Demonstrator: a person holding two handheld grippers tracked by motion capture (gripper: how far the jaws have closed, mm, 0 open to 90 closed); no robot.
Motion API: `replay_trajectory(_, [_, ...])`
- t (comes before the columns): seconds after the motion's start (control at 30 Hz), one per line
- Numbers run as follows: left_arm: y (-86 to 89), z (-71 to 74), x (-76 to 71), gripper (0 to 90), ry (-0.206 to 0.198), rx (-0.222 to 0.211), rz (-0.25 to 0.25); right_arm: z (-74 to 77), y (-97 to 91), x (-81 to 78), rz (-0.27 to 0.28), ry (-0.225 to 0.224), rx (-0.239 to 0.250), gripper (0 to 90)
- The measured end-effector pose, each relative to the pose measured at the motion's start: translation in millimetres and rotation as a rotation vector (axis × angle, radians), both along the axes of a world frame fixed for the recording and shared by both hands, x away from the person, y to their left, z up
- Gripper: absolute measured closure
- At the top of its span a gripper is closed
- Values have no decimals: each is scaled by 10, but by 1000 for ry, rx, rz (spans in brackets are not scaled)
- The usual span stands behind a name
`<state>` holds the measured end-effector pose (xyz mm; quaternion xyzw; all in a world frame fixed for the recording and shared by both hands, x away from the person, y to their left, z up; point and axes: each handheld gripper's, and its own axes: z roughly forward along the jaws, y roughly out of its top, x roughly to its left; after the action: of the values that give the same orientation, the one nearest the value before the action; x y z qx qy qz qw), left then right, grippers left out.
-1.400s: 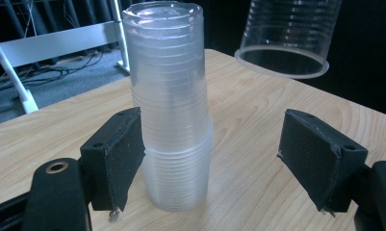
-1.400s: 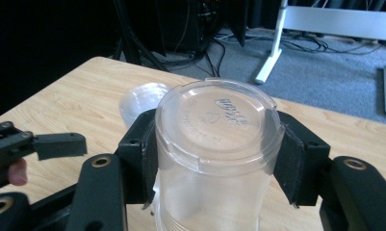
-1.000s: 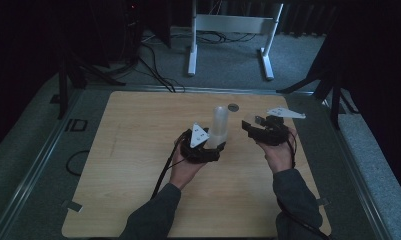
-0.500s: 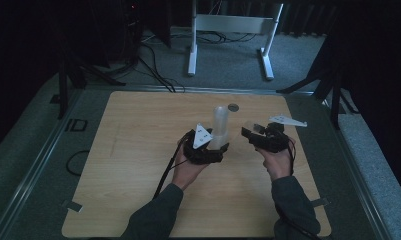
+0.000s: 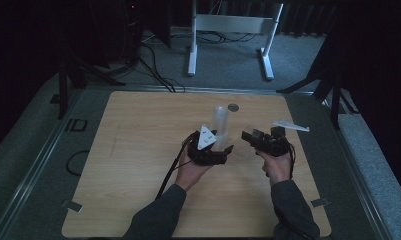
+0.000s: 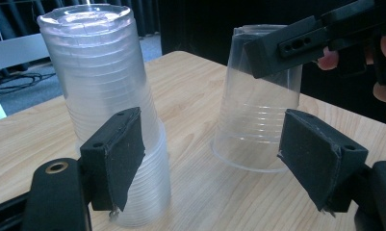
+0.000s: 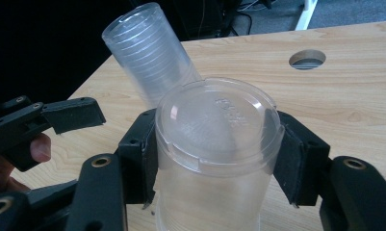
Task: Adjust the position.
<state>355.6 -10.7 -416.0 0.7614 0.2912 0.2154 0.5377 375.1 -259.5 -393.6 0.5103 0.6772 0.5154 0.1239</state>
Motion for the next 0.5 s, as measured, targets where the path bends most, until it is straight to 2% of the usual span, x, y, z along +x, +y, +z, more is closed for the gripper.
replay_trajectory(0.27, [-40,-13,4,235,5,-4,-7,-12,-36,3,-3,6,23,408])
replay_trajectory(0.33, [-56,-20,8,232,6,-4,-10,-35,-46,10,6,20,59,408])
replay_trajectory(0.43, [-70,-26,12,225,4,2,-14,-46,-54,15,8,29,79,409])
replay_trajectory(0.5, [-94,-34,13,224,8,1,-17,-62,-72,27,14,40,109,409])
